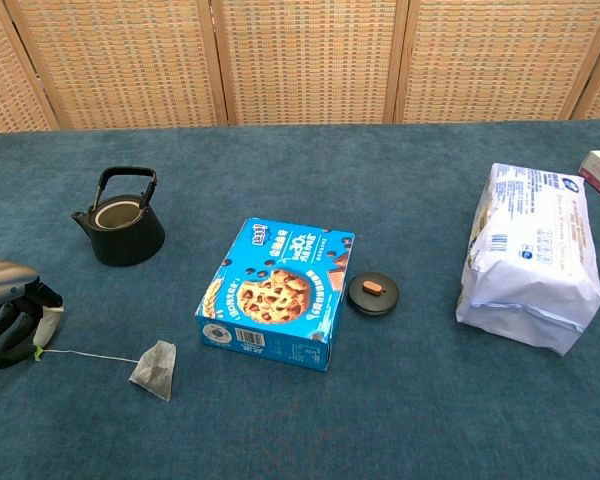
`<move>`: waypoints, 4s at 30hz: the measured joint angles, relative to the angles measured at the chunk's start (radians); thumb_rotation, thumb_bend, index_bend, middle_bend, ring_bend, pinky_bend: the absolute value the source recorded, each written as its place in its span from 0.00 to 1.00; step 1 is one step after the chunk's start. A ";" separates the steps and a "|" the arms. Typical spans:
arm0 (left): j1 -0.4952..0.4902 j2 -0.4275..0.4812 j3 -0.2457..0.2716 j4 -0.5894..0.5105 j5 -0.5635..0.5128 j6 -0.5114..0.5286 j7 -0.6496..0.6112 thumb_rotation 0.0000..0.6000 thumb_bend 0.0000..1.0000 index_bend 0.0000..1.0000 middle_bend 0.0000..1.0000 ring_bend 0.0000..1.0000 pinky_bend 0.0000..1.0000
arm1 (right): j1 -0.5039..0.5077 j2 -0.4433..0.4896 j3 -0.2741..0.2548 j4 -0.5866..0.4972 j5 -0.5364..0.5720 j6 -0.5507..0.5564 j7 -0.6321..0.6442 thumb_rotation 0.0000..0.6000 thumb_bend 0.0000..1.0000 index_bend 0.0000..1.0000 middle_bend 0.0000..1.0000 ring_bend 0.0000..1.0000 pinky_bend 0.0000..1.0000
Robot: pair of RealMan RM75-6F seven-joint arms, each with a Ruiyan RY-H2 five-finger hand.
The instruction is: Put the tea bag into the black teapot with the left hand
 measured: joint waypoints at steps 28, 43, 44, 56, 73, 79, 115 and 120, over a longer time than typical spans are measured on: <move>0.012 0.024 -0.011 -0.018 0.047 0.052 -0.083 1.00 0.45 0.75 0.70 0.65 0.65 | -0.005 0.000 0.001 -0.009 -0.005 0.002 -0.003 1.00 0.00 0.00 0.00 0.00 0.00; 0.023 0.115 -0.083 -0.093 0.139 0.187 -0.217 1.00 0.45 0.76 0.70 0.65 0.65 | -0.009 -0.007 -0.001 -0.004 -0.008 0.005 0.004 1.00 0.00 0.00 0.00 0.00 0.00; 0.024 0.115 -0.088 -0.093 0.149 0.195 -0.233 1.00 0.45 0.76 0.70 0.65 0.65 | -0.010 -0.008 -0.001 -0.003 -0.008 0.005 0.006 1.00 0.00 0.00 0.00 0.00 0.00; 0.004 0.149 -0.165 -0.094 0.245 0.281 -0.377 1.00 0.45 0.76 0.70 0.65 0.65 | -0.015 -0.012 -0.002 0.012 -0.005 0.003 0.025 1.00 0.00 0.00 0.00 0.00 0.00; -0.077 0.205 -0.254 -0.044 0.200 0.224 -0.442 1.00 0.45 0.76 0.70 0.65 0.65 | -0.015 -0.011 0.001 0.009 0.008 -0.007 0.017 1.00 0.00 0.00 0.00 0.00 0.00; -0.100 0.208 -0.265 -0.025 0.190 0.201 -0.449 1.00 0.45 0.76 0.70 0.65 0.65 | -0.017 -0.011 0.003 0.007 0.014 -0.006 0.014 1.00 0.00 0.00 0.00 0.00 0.00; -0.155 0.175 -0.270 0.072 0.112 0.133 -0.464 1.00 0.45 0.77 0.70 0.65 0.65 | -0.023 -0.007 0.006 -0.003 0.030 -0.014 0.002 1.00 0.00 0.00 0.00 0.00 0.00; -0.156 0.166 -0.270 0.090 0.108 0.135 -0.468 1.00 0.45 0.77 0.70 0.65 0.65 | -0.021 -0.008 0.006 -0.005 0.031 -0.018 -0.001 1.00 0.00 0.00 0.00 0.00 0.00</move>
